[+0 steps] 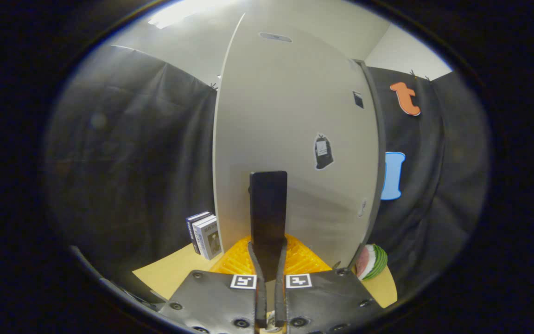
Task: Open the shoe cabinet door, grab the shoes and put them into the shoe cabinet, then close the shoe cabinet door.
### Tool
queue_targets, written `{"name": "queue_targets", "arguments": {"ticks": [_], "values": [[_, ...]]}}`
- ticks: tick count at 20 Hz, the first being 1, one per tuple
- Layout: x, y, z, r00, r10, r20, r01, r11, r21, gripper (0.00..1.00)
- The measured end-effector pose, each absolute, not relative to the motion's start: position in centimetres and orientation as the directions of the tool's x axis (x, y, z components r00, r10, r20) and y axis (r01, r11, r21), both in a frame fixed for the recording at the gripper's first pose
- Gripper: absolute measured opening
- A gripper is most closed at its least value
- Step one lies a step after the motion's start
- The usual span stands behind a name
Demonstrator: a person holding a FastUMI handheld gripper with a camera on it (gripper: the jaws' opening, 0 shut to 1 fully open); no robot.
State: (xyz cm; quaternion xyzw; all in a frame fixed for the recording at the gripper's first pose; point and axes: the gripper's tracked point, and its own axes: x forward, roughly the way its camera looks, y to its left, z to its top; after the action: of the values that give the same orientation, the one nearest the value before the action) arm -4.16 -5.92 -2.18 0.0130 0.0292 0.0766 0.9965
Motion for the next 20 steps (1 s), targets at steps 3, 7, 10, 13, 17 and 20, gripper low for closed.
{"name": "queue_targets", "arguments": {"ticks": [3, 7, 10, 13, 17, 20], "values": [[-6.8, -9.7, -1.9, 0.991, 0.121, -0.061, -0.120, 0.993, 0.017, 0.08], [-8.9, -15.6, -2.4, 0.995, 0.075, -0.059, -0.075, 0.997, 0.012, 0.07], [-9.8, -19.4, -2.3, 0.995, 0.082, -0.052, -0.079, 0.995, 0.055, 0.07], [-10.1, -22.1, -2.2, 0.996, 0.068, -0.049, -0.068, 0.998, 0.013, 0.06], [-10.3, -24.9, -2.4, 0.997, 0.066, -0.049, -0.066, 0.998, -0.005, 0.06], [-10.0, -27.7, -2.4, 0.998, 0.042, -0.046, -0.041, 0.999, 0.023, 0.05]]}}
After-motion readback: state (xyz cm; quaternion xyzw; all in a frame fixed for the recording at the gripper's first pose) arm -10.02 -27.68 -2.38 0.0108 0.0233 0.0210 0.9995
